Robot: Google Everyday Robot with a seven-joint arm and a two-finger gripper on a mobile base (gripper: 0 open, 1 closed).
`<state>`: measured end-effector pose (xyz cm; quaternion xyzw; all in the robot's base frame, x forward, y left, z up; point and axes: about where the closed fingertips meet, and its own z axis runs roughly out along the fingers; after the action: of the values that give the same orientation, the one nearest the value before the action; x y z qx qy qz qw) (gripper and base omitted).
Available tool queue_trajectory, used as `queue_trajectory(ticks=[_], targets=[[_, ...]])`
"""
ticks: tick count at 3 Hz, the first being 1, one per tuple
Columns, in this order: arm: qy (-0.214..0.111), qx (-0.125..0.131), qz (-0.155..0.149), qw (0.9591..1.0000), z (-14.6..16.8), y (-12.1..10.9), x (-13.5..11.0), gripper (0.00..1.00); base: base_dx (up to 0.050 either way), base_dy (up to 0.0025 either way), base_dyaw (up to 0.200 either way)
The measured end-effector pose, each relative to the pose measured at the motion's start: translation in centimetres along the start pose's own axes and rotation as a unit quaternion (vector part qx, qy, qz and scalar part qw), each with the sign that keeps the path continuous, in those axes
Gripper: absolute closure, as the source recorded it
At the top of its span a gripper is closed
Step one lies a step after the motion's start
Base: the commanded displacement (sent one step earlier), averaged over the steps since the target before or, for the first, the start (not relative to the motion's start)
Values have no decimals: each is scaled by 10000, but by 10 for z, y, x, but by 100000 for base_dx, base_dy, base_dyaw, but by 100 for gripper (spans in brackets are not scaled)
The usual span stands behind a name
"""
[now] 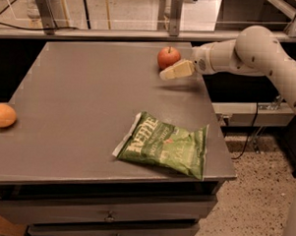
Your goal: Pick apple
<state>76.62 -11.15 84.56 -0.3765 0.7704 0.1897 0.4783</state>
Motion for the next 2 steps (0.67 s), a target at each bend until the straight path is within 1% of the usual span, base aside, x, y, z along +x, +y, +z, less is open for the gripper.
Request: queue_trajectory(ticks=[1,2], targets=[[-71,-36,151,9999,30,-10,1,0,0,0,0],[-154,-20,228,9996,50,-20,-2,18,0,0,0]])
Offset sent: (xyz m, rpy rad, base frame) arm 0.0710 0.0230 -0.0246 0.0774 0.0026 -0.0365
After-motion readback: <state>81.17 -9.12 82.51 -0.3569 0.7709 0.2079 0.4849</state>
